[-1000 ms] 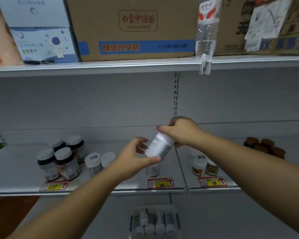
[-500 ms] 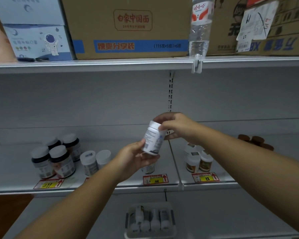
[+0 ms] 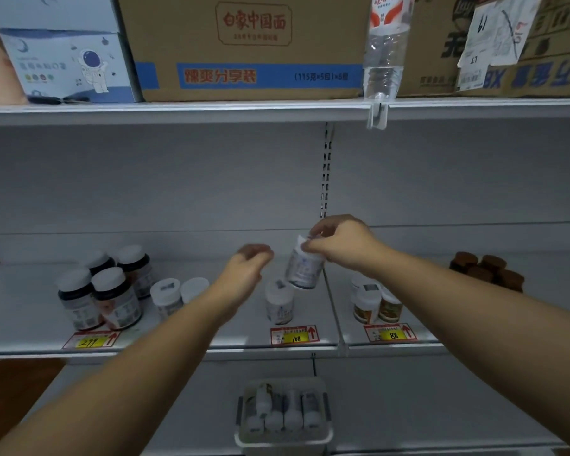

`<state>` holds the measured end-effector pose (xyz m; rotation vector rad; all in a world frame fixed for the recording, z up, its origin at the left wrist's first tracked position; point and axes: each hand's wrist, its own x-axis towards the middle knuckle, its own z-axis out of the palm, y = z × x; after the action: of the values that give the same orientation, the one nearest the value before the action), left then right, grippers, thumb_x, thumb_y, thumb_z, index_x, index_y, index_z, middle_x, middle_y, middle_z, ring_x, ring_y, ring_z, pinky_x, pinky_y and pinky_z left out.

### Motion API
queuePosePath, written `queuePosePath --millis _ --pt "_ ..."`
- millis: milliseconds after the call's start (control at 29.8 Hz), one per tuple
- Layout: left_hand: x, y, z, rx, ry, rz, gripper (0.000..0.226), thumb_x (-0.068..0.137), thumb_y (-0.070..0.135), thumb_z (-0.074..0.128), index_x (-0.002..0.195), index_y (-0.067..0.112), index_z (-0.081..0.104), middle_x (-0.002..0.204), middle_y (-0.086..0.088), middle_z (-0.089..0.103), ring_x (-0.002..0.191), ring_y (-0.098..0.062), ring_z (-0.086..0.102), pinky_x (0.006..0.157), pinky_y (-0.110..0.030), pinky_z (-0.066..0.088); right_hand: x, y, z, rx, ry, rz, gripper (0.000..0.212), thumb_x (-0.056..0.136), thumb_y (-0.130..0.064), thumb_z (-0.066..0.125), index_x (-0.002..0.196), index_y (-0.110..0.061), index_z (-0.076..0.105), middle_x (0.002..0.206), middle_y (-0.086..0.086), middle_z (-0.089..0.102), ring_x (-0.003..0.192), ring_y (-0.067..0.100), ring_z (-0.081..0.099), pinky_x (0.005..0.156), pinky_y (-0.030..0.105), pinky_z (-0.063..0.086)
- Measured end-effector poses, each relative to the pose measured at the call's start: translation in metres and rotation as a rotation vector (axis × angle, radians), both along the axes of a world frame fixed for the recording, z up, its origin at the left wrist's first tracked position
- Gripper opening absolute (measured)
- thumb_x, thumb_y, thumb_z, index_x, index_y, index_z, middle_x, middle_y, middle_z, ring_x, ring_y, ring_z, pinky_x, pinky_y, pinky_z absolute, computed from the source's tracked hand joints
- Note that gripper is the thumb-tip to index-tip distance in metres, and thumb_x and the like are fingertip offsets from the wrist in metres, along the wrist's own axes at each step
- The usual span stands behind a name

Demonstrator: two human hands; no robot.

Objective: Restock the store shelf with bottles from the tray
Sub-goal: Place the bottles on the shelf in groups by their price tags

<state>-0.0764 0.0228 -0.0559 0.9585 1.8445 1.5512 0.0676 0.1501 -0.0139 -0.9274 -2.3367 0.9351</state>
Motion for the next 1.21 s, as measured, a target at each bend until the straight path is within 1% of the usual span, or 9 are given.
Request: queuePosePath --millis 67,134,335,536,637,771,905,1006,1207 --pt "-0.023 -0.003 0.011 -0.253 0.580 0.054 0.041 0.093 0.037 0.049 0.130 0.019 0.048 0.140 -0.006 0.048 0.123 -0.026 0.049 0.095 -0.031 0.037 -0.009 -0.001 -0.034 0.208 -0.276 -0.007 0.039 0.077 -0.038 0.068 0.108 -0.015 0.064 0.110 0.004 0.065 0.097 0.022 0.060 0.080 0.031 0.050" --pt "-0.038 -0.005 0.018 -0.407 0.852 0.004 0.055 0.090 0.047 0.048 0.138 0.024 0.038 0.148 -0.003 0.038 0.128 -0.024 0.043 0.101 -0.033 0.035 -0.017 -0.001 -0.065 0.215 -0.426 0.023 0.041 0.080 -0.039 0.066 0.112 -0.015 0.061 0.117 0.008 0.060 0.102 0.026 0.059 0.082 0.029 0.046" --pt "-0.045 -0.008 0.013 -0.425 0.820 -0.022 0.061 0.089 0.051 0.049 0.142 0.025 0.033 0.152 -0.003 0.033 0.130 -0.025 0.041 0.102 -0.033 0.034 -0.029 0.006 -0.098 0.231 -0.444 0.029 0.047 0.084 -0.044 0.060 0.123 -0.020 0.053 0.132 0.010 0.048 0.115 0.029 0.051 0.088 0.030 0.041" --pt "-0.040 -0.026 0.007 -0.430 1.004 -0.176 0.067 0.090 0.051 0.046 0.148 0.027 0.021 0.159 -0.003 0.017 0.147 -0.019 0.009 0.117 -0.039 0.016 0.008 -0.028 -0.103 0.598 -0.330 0.296 0.066 0.090 -0.046 0.048 0.146 -0.018 0.025 0.158 0.006 0.017 0.146 0.021 0.010 0.117 0.034 0.011" --pt "-0.022 -0.050 -0.008 -0.257 1.129 -0.191 0.049 0.084 0.052 0.045 0.122 0.023 0.058 0.121 -0.004 0.067 0.112 -0.022 0.060 0.091 -0.033 0.047 0.033 -0.054 -0.103 0.793 -0.256 0.452 0.056 0.086 -0.033 0.058 0.135 -0.009 0.047 0.146 0.013 0.043 0.138 0.026 0.036 0.114 0.040 0.027" --pt "-0.001 -0.079 -0.059 -0.220 1.241 -0.440 0.046 0.078 0.052 0.036 0.072 0.018 0.066 0.062 -0.002 0.069 0.058 -0.025 0.064 0.053 -0.024 0.039 0.061 -0.081 -0.131 0.877 -0.206 0.609 0.040 0.077 -0.023 0.068 0.113 -0.006 0.065 0.115 0.013 0.068 0.107 0.026 0.064 0.093 0.037 0.050" --pt "-0.011 -0.087 -0.128 -0.447 1.090 -0.510 0.054 0.082 0.056 0.039 0.118 0.022 0.060 0.115 -0.005 0.069 0.102 -0.025 0.064 0.081 -0.030 0.050 0.079 -0.091 -0.185 0.739 -0.391 0.615 0.049 0.077 -0.026 0.069 0.122 -0.007 0.061 0.127 0.014 0.062 0.118 0.027 0.059 0.097 0.041 0.049" --pt "-0.023 -0.083 -0.175 -0.589 0.910 -0.474 0.067 0.087 0.048 0.051 0.145 0.022 0.029 0.155 -0.007 0.030 0.138 -0.023 0.035 0.109 -0.035 0.033 0.081 -0.085 -0.227 0.567 -0.562 0.555 0.060 0.086 -0.033 0.058 0.140 -0.014 0.040 0.149 0.012 0.037 0.137 0.027 0.036 0.111 0.045 0.029" --pt "-0.042 -0.063 -0.275 -0.757 0.851 -0.450 0.078 0.085 0.044 0.054 0.150 0.023 0.016 0.159 -0.004 0.018 0.142 -0.021 0.025 0.112 -0.032 0.027 0.062 -0.047 -0.337 0.336 -0.697 0.553 0.068 0.090 -0.039 0.042 0.148 -0.030 0.010 0.160 0.000 0.004 0.147 0.016 0.006 0.117 0.031 0.004"
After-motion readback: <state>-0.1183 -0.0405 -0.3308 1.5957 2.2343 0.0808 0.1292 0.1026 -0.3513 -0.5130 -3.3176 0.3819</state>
